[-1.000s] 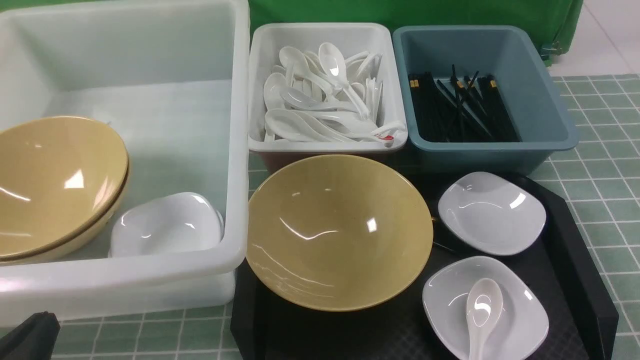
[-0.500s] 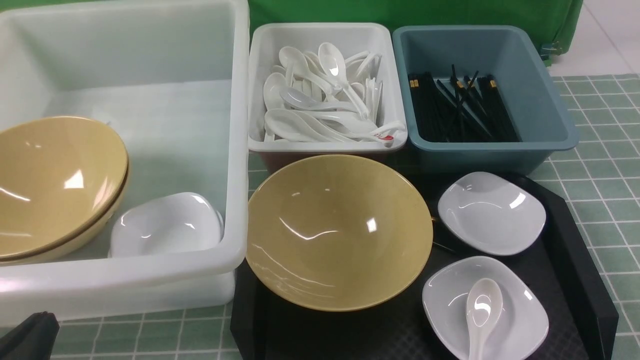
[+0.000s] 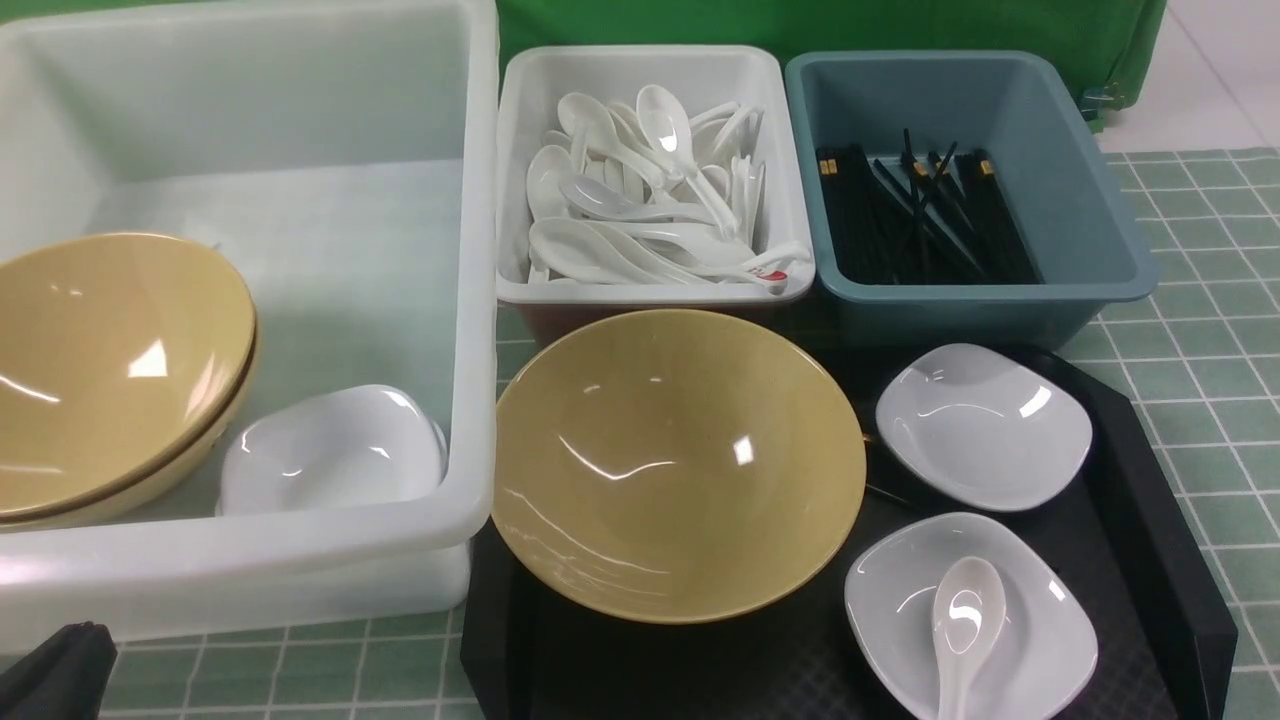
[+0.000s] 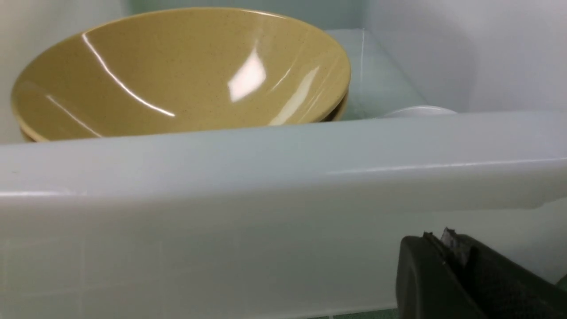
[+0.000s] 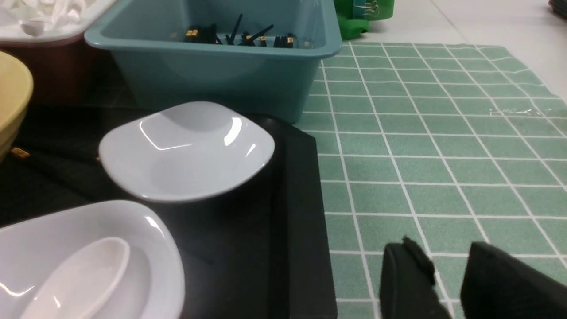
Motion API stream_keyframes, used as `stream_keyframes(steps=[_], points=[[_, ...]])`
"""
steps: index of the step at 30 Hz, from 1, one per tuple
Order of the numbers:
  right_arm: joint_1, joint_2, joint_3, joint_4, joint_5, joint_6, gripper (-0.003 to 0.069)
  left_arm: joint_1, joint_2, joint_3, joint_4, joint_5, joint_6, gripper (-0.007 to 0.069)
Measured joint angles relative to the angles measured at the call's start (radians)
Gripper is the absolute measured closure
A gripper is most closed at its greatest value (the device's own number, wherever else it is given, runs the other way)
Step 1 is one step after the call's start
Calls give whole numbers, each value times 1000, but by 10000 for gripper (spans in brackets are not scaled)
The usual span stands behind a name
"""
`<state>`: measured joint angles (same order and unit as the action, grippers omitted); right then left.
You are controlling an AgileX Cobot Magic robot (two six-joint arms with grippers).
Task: On blue table put chopsticks spoon bowls plates into blue grey white boxes.
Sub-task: 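Grasp the large bowl on the tray by its rim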
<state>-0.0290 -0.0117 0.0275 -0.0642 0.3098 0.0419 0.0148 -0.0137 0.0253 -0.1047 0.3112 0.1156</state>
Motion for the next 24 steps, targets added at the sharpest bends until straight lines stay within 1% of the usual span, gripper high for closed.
stream_keyframes(steps=[3, 5, 7, 8, 9, 10, 12, 14, 16, 17, 18, 19, 20, 21, 22, 23, 24], points=[[0, 0, 3, 0, -53, -2, 423, 0, 0, 0, -10, -48, 0, 620], [0, 0, 3, 0, -167, -2, 423, 0, 0, 0, -16, -125, 0, 620], [0, 0, 3, 0, -360, -1, 423, 0, 0, 0, -18, -241, 0, 620], [0, 0, 3, 0, -360, -1, 423, 0, 0, 0, -18, -254, 0, 620], [0, 0, 3, -1, -545, 1, 423, 0, 0, 0, -18, -362, 4, 620], [0, 0, 3, -1, -624, 1, 423, 0, 0, 0, -18, -404, 4, 620], [0, 0, 3, -2, -786, 18, 423, 0, 0, 0, -18, -542, 4, 620], [0, -1, 3, -3, -944, 85, 423, 0, 0, 0, -18, -678, -1, 620], [0, -1, 3, -3, -1053, 176, 423, 0, 0, 0, -18, -811, -36, 620], [0, -1, 3, -3, -1074, 207, 423, 0, 0, 0, -18, -866, -62, 620], [0, -1, 3, -3, -1083, 255, 423, 0, 0, 0, -19, -953, -98, 620], [0, -1, 3, -3, -1081, 281, 423, 0, -1, 0, -21, -998, -130, 620], [0, -1, 3, -3, -1081, 281, 423, 0, -1, -2, -22, -998, -136, 620], [0, -1, -11, -3, -1058, 302, 428, 0, 1, -22, -23, -1008, -181, 620], [0, 0, -51, -3, -1010, 309, 441, 0, 13, -81, -12, -963, -210, 620], [0, 0, -51, -3, -1002, 311, 445, 0, 15, -81, -8, -952, -214, 620], [0, 6, -97, -3, -964, 311, 459, 0, 29, -146, 8, -902, -224, 620]])
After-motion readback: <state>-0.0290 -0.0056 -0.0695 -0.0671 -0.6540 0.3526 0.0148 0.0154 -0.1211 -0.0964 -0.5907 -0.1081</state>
